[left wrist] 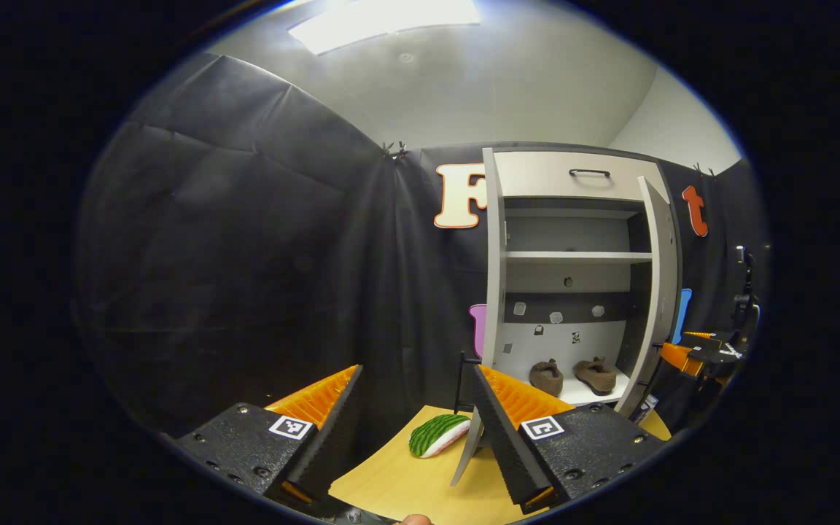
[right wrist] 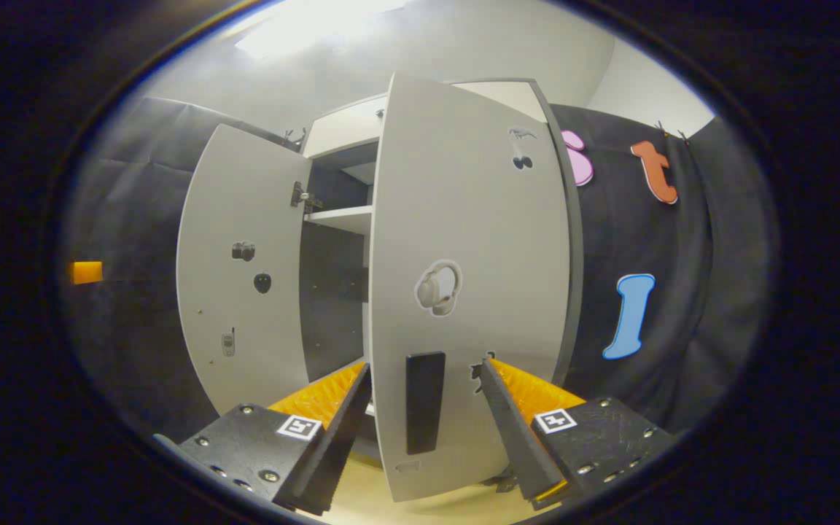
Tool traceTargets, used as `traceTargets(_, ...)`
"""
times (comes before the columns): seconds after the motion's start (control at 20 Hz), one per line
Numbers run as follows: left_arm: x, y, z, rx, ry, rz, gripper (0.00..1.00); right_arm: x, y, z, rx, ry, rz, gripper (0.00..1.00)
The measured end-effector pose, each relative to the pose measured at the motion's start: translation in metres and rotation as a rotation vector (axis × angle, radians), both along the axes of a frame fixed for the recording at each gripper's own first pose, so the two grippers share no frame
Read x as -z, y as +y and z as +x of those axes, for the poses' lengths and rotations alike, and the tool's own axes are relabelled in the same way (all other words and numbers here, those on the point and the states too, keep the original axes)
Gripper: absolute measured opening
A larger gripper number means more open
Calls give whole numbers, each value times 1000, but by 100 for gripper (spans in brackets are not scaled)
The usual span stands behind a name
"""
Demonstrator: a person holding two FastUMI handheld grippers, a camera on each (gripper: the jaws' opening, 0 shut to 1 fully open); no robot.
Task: Grab one shoe with the right hand and put it into the shoe cabinet, grab the other shoe with the left hand and put it into the shoe cabinet; then close the right door with the right hand and the left door with the left hand.
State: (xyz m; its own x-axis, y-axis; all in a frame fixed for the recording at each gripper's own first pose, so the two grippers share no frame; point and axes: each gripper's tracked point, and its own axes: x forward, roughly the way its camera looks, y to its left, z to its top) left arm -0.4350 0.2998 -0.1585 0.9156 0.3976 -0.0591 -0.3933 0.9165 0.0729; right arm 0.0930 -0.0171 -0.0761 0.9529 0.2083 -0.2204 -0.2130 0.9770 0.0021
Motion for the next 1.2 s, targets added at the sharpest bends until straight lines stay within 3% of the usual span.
traceTargets(0.05,2,2,1,-6,1,-4,89,-1,3,0,-5,-2,1,91)
traceTargets(0.35,13,6,1,-4,12,-35,89,-2,5,-3,-10,0,16,91)
traceTargets(0.4,14,6,2,-2,13,-38,85,-2,4,-5,-7,0,17,91)
traceTargets(0.5,17,7,5,2,20,-42,89,-5,-1,-9,2,-5,17,91)
traceTargets(0.6,18,7,6,13,23,-47,85,-6,-4,-12,8,-7,17,91)
traceTargets(1.2,28,7,31,86,36,-60,85,-6,-23,-35,56,-2,0,91)
